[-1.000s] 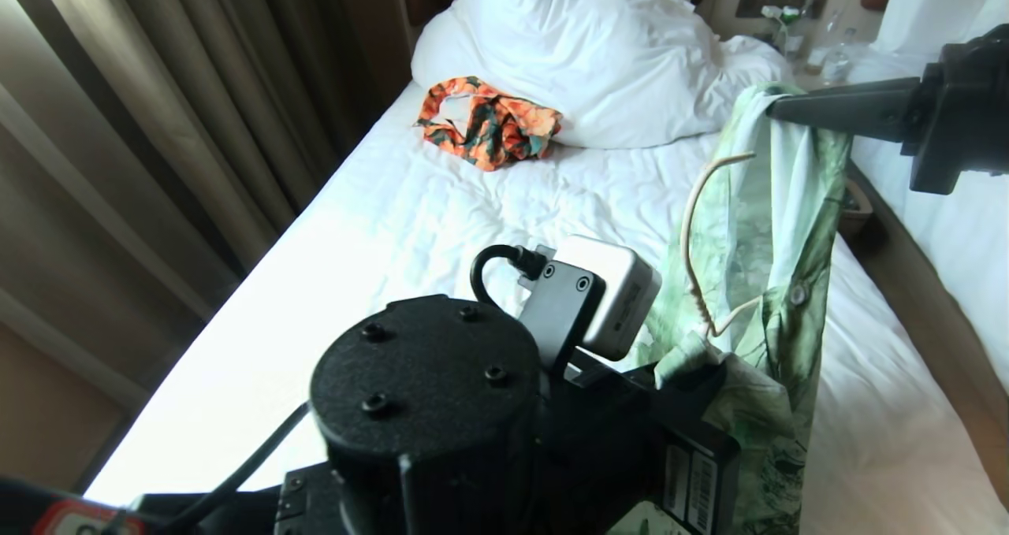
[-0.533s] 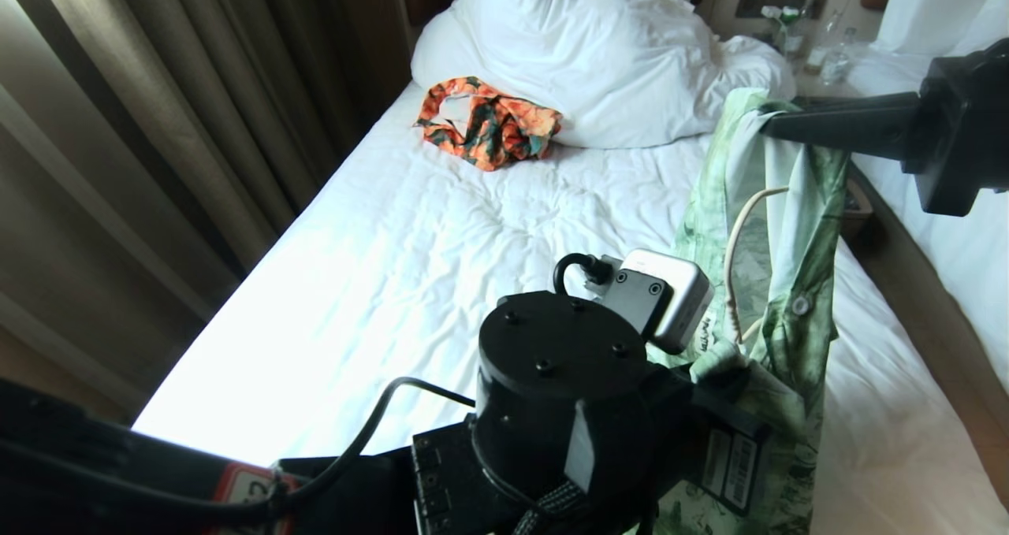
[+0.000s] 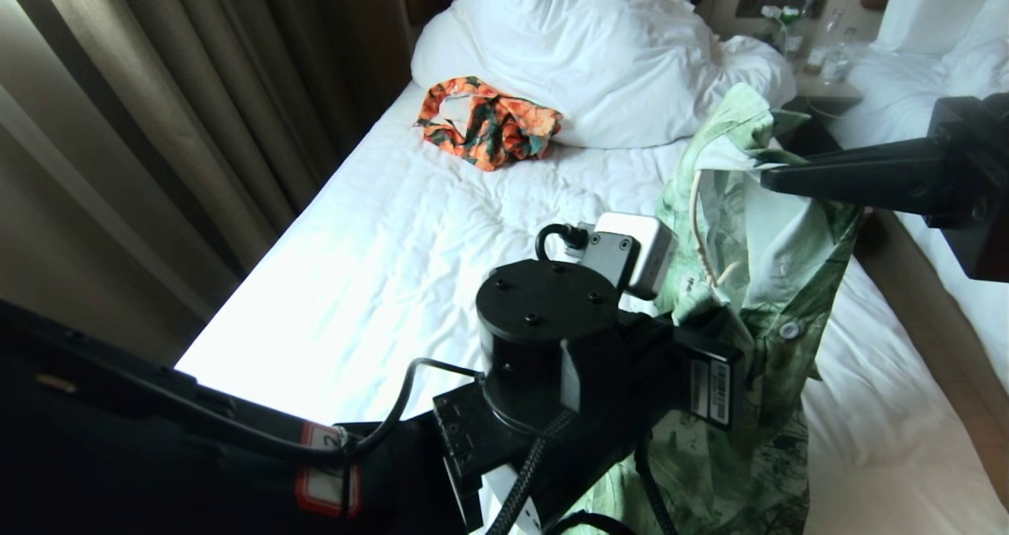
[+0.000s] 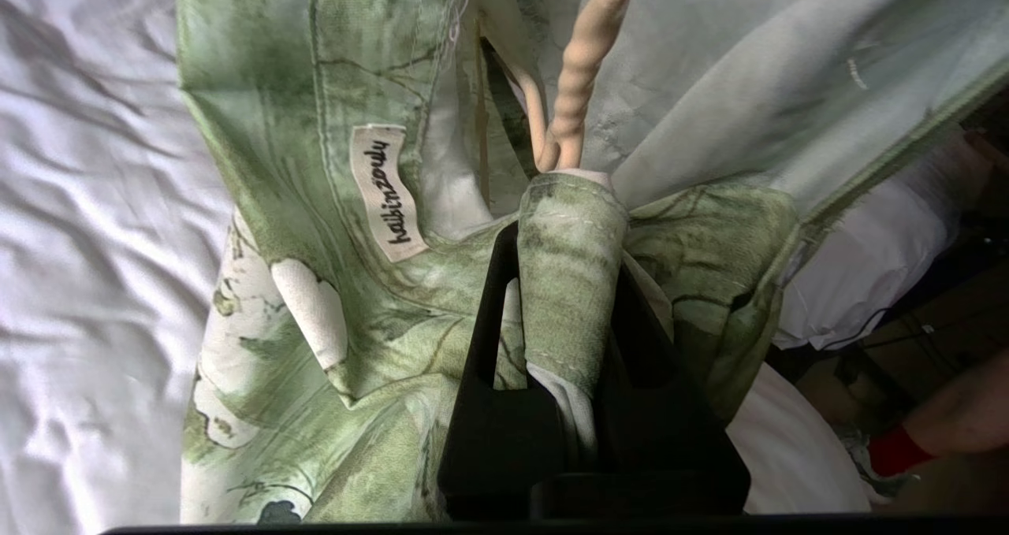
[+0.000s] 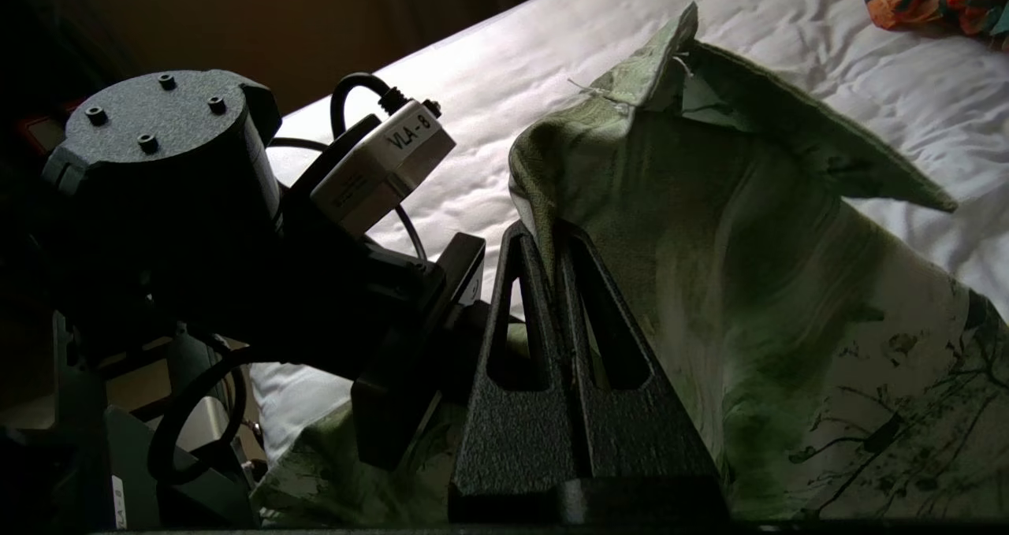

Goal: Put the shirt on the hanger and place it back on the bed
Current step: Hook the other side of the shirt onto the hanger

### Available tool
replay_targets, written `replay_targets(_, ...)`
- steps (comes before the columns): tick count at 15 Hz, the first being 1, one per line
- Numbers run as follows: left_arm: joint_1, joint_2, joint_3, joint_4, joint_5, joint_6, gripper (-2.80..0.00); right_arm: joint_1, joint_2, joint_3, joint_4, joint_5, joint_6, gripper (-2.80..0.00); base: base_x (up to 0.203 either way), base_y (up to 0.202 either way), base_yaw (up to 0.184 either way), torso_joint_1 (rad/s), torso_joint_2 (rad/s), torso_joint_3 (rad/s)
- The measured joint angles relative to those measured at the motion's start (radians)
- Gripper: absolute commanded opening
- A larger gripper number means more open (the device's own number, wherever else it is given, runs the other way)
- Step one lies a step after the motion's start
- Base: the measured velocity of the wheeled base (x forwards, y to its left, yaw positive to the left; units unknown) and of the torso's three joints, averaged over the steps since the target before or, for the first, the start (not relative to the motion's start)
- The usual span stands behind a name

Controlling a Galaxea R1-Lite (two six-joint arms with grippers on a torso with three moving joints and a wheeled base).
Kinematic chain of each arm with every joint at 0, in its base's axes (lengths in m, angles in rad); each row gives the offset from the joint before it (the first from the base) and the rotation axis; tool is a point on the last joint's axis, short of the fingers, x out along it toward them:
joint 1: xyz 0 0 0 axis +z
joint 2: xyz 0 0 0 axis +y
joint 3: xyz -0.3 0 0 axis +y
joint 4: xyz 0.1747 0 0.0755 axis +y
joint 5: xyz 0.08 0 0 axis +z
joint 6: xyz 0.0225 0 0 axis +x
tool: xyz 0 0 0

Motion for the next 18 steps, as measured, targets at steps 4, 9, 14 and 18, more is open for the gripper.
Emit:
replay_targets(4,0.025,-0.014,-0.001,-0.004,0.001,0.000,-2.80,0.003,-0.037,0.009,0.061,-0.003,0.000,-2.80,0.000,0.000,0.000,0.000,0.00,0.000)
replay_targets(9,0.027,-0.035,0.033,-0.006,0.002,0.000,-2.80,-0.056,-0.035,-0.002,-0.010,-0.042,0.032,-2.80,0.000,0.000,0.000,0.000,0.00,0.000)
replay_targets(14,0.023,-0.042,0.037,-0.007,0.001,0.000,-2.80,-0.067,0.002,-0.007,-0.171,-0.138,0.124,-2.80,0.000,0.000,0.000,0.000,0.00,0.000)
replay_targets(18,0.021,-0.044,0.036,-0.006,0.001,-0.001,-2.80,-0.063,0.044,-0.028,-0.195,-0.215,0.130,-2.80,0.000,0.000,0.000,0.000,0.00,0.000)
